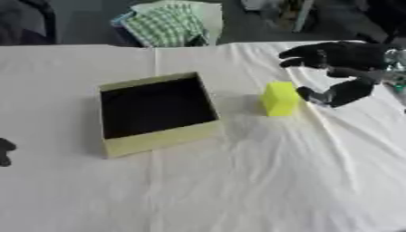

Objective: Pick up objects on the table and place them in the box.

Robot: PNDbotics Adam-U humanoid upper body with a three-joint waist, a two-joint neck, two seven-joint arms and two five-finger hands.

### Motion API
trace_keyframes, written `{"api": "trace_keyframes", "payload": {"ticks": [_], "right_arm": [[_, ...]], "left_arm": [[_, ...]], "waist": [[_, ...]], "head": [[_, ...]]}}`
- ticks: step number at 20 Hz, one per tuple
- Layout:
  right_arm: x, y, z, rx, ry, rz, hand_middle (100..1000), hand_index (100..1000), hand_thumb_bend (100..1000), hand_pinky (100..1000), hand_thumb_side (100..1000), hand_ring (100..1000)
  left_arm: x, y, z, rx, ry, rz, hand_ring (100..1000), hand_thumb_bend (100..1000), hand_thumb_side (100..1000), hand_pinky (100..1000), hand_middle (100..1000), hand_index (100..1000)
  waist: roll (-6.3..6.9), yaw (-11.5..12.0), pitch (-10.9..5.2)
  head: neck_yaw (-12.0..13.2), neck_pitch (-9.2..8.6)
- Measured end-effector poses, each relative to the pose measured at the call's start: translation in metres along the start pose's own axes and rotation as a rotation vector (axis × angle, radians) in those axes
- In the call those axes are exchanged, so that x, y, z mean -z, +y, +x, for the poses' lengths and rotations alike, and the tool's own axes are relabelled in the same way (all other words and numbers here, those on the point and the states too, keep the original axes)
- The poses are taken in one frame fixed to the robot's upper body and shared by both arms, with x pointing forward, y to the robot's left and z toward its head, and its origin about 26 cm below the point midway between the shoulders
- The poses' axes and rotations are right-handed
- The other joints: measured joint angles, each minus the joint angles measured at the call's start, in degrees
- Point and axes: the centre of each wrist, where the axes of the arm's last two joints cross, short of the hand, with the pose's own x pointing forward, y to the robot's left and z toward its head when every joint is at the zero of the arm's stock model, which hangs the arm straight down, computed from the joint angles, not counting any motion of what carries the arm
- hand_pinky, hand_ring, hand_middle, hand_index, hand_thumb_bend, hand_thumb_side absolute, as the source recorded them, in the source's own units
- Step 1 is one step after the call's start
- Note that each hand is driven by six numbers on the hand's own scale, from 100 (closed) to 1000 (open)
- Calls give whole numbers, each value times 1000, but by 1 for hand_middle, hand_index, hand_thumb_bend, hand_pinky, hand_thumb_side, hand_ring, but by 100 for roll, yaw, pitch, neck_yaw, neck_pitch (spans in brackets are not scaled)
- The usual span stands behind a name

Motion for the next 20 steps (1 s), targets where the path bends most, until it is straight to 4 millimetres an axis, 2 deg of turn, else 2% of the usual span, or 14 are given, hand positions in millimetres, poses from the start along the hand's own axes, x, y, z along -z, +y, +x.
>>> {"api": "trace_keyframes", "payload": {"ticks": [8, 15, 20], "right_arm": [[7, 12, -3, -47, 18, 26, 1000, 1000, 100, 897, 966, 1000], [10, 23, -7, -36, 43, 12, 998, 1000, 100, 890, 919, 1000], [10, 27, -9, -21, 55, 0, 995, 1000, 100, 883, 920, 994]], "left_arm": [[0, 0, 0, 0, -1, -1, 443, 100, 800, 592, 489, 794], [0, 0, 0, 0, 0, -1, 443, 100, 802, 593, 489, 794], [-1, 0, 0, -1, 4, -2, 443, 100, 803, 593, 489, 795]], "waist": [[6, 8, -4], [15, 8, -6], [17, 8, -6]], "head": [[-36, 1], [-58, 2], [-62, 2]]}}
